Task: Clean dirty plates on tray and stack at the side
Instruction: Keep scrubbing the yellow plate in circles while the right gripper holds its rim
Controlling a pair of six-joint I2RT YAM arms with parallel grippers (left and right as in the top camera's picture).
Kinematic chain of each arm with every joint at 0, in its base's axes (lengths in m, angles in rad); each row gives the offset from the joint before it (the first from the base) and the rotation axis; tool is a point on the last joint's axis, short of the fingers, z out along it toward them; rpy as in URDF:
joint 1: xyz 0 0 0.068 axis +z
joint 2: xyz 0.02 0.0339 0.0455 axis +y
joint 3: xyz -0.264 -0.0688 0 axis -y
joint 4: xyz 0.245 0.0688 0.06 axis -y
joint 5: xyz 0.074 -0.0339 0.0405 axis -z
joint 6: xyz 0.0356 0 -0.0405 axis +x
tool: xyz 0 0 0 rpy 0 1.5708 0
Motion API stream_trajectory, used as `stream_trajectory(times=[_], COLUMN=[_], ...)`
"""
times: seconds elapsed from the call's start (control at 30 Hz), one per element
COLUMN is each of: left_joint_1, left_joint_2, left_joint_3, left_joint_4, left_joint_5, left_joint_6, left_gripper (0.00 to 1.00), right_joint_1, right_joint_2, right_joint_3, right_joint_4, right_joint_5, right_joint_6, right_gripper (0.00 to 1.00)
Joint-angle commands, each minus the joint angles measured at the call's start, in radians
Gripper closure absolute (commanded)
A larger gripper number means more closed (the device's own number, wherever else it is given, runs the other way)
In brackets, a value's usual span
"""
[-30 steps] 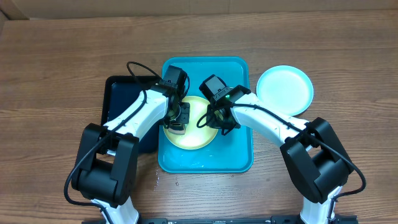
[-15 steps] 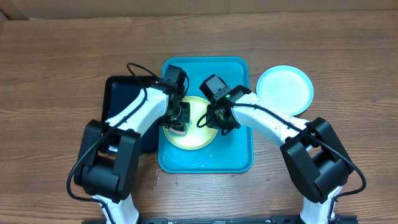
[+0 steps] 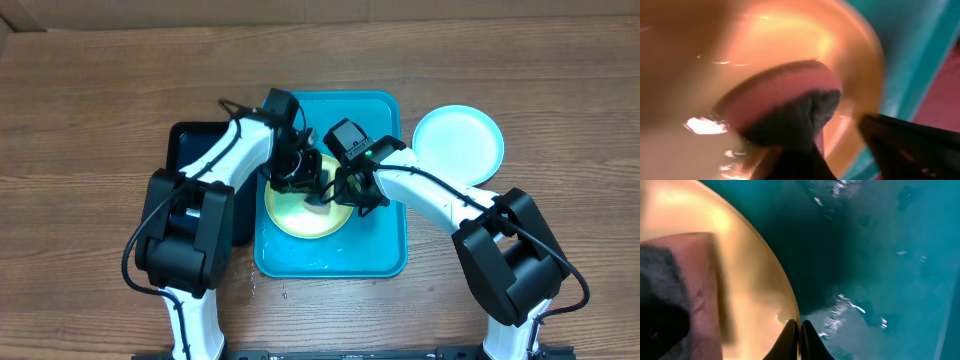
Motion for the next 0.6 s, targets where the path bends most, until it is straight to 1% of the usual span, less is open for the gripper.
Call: stream_trajectory(times=[0.0,0.1,0.27,0.33,0.37,0.4,0.47,0.5,0.57], left_joint_1=[0.005,-0.001,-0.003,-0.003,-0.003,-0.003,-0.003,-0.003,-0.003], left_joint_2=[-0.029,-0.037,-0.033,-0.033,-0.033,-0.033,-0.033,-0.033,-0.033], left_joint_3=[0.174,0.269,0.248,0.231,0.218,0.202,0.167,0.150,0.120], left_joint_4=[-0.081,-0.190,-0.264,-0.270,-0.270,-0.270,-0.264,-0.259,-0.252], left_joint_5=[-0.040,-0.196,-0.359,-0.400,-0.413,-0.421,-0.421,-0.420,-0.420], left_joint_6=[0.032,0.032,0.031,0.031,0.031,0.031,0.031,0.031,0.031], left_gripper=[0.96,0.96,0.96,0.96,0.96,0.96,0.96,0.96,0.96], right_joint_1=[0.009,0.009,0.009,0.009,0.009,0.009,0.009,0.009,0.009], right_joint_2=[-0.021,-0.021,-0.021,-0.021,-0.021,-0.021,-0.021,-0.021,-0.021], right_joint_3=[0.002,0.002,0.002,0.002,0.002,0.002,0.002,0.002,0.002], right_joint_4=[0.010,0.018,0.032,0.043,0.051,0.067,0.091,0.100,0.107], right_joint_5=[-0.020,-0.021,-0.029,-0.037,-0.038,-0.034,-0.034,-0.034,-0.018], right_joint_6=[0.002,0.002,0.028,0.035,0.035,0.035,0.031,0.031,0.031], right_gripper=[0.96,0.96,0.96,0.96,0.91,0.83,0.72,0.71,0.70])
